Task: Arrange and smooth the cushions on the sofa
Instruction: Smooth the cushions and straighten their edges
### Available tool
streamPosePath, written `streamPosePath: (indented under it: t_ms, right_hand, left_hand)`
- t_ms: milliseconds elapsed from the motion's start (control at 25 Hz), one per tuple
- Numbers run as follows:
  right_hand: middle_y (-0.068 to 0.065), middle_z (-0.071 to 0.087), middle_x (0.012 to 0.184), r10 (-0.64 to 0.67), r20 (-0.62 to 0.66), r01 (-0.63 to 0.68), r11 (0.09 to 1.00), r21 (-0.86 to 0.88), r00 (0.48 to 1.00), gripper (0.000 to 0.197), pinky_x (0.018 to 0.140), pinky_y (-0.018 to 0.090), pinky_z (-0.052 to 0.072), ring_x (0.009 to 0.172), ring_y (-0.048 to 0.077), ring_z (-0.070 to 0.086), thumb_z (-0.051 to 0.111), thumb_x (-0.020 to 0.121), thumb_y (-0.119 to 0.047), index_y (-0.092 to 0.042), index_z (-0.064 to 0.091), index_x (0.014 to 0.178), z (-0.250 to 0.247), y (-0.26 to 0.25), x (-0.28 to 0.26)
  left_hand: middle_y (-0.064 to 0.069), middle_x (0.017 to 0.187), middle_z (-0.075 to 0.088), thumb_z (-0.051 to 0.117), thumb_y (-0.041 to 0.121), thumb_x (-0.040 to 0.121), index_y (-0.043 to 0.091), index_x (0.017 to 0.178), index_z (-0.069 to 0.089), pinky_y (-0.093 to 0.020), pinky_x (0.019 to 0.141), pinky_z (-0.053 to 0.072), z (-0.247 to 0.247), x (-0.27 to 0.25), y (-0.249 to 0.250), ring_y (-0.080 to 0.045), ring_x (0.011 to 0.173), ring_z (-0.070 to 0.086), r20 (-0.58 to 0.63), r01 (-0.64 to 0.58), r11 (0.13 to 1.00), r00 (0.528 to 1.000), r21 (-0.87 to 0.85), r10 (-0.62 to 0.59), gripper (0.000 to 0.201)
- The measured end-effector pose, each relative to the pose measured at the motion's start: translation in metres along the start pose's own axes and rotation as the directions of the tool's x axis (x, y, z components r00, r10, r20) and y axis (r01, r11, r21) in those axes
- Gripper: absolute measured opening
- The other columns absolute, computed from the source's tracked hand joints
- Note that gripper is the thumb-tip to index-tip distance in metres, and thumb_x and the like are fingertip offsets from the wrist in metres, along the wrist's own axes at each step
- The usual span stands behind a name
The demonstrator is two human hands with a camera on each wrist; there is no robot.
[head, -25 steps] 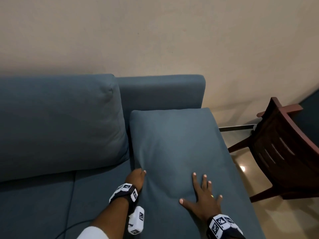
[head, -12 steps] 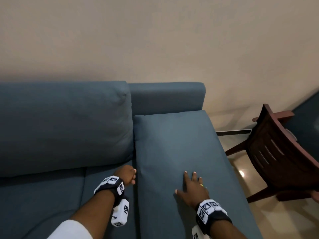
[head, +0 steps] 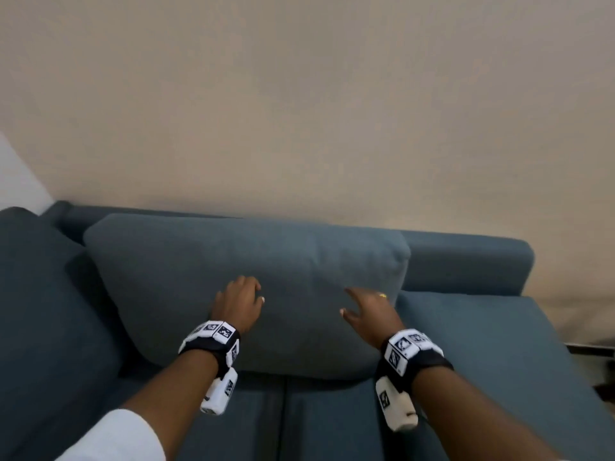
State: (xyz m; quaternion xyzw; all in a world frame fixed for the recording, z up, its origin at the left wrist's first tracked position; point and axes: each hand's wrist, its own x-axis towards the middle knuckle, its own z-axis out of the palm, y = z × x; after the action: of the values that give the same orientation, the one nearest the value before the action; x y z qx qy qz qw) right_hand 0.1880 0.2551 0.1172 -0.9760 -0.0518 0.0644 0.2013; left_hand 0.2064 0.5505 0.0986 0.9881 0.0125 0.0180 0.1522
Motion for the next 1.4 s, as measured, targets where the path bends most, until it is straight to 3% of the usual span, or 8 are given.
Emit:
streamPosePath:
  t_ms: [160,320,440,600,720,880,1200,1400]
  right_hand:
    - [0.005,0.033,0.162,-0.115,-0.072,0.096,0.969,-0.226,0.991,0.078,0.117,0.044,0.032,0.147,0.029,0.033,0.068,0.088,-0.052,-0.028,0.036,0.155,-0.006,-0.11,0.098]
    - [-0.002,-0.005,0.171,-0.027,0.125,0.071,0.93,-0.361,0.992,0.114,0.122,0.056,0.014,0.157,0.02,0.0,0.07,0.08,-0.066,-0.025,0.001,0.162,0.01,-0.153,0.152]
    - [-0.003,0.012,0.17,0.037,0.18,0.047,0.896,-0.441,0.983,0.092,0.12,0.056,0.019,0.155,0.016,0.014,0.061,0.092,-0.057,-0.023,0.009,0.161,0.037,-0.15,0.171]
    - [-0.01,0.035,0.16,-0.047,0.042,0.063,0.839,-0.541,0.998,0.058,0.112,0.051,0.025,0.147,0.009,0.03,0.046,0.102,-0.048,-0.029,0.032,0.154,0.077,-0.138,0.152]
    - [-0.008,0.061,0.139,-0.138,-0.104,0.063,0.846,-0.53,0.985,0.049,0.101,0.054,0.039,0.129,0.011,0.056,0.071,0.089,-0.042,-0.028,0.059,0.134,0.091,-0.136,0.121]
    - [-0.002,0.074,0.115,-0.277,-0.221,0.126,0.843,-0.523,0.935,0.046,0.085,0.05,0.053,0.1,0.017,0.073,0.09,0.071,-0.034,-0.026,0.072,0.113,0.08,-0.146,0.074]
    - [0.009,0.074,0.118,-0.475,-0.393,0.254,0.831,-0.496,0.787,0.035,0.111,0.067,0.034,0.1,0.026,0.075,0.051,0.094,-0.035,-0.023,0.073,0.117,0.008,-0.178,-0.036]
    - [0.015,0.069,0.128,-0.336,-0.321,0.217,0.91,-0.354,0.885,0.028,0.122,0.061,0.006,0.1,0.032,0.074,0.061,0.097,-0.044,-0.031,0.074,0.118,-0.052,-0.188,-0.075]
  left_hand:
    - [-0.002,0.157,0.037,0.072,0.048,0.085,0.02,0.148,0.039,-0.049,0.108,0.038,-0.042,0.057,-0.103,-0.026,0.148,0.031,-0.101,-0.053,0.992,0.993,0.113,0.064,0.076]
    - [0.001,0.168,0.012,0.061,0.069,0.084,0.018,0.16,0.011,-0.055,0.119,0.019,-0.059,0.104,-0.17,-0.025,0.155,0.01,-0.023,-0.033,0.974,0.999,0.224,0.039,0.105]
    - [0.0,0.162,0.031,0.062,0.073,0.08,0.02,0.156,0.029,-0.06,0.119,0.011,-0.044,0.121,-0.192,-0.026,0.152,0.023,0.005,-0.069,0.949,0.997,0.306,0.071,0.099]
    - [0.002,0.12,0.07,0.084,0.042,0.075,0.023,0.12,0.07,-0.056,0.109,0.034,-0.008,0.099,-0.214,-0.021,0.118,0.064,-0.246,-0.19,0.943,0.934,0.273,0.26,0.051]
    - [0.006,0.105,0.074,0.066,0.035,0.087,0.027,0.108,0.074,-0.048,0.099,0.036,-0.004,0.08,-0.23,-0.021,0.098,0.069,-0.387,-0.248,0.942,0.864,0.227,0.321,0.024]
    - [0.004,0.087,0.071,0.045,0.036,0.091,0.025,0.096,0.074,-0.043,0.086,0.041,-0.028,0.043,-0.228,-0.026,0.081,0.068,-0.417,-0.264,0.95,0.854,0.166,0.31,0.032]
    - [0.0,0.091,0.072,0.046,0.032,0.094,0.022,0.094,0.072,-0.048,0.089,0.044,-0.135,-0.068,-0.194,-0.027,0.088,0.064,-0.539,-0.247,0.967,0.808,0.059,0.239,0.028]
    - [0.001,0.092,0.07,0.053,0.035,0.096,0.023,0.093,0.069,-0.05,0.102,0.036,-0.19,-0.094,-0.164,-0.028,0.093,0.064,-0.572,-0.241,0.962,0.775,0.126,0.269,0.02]
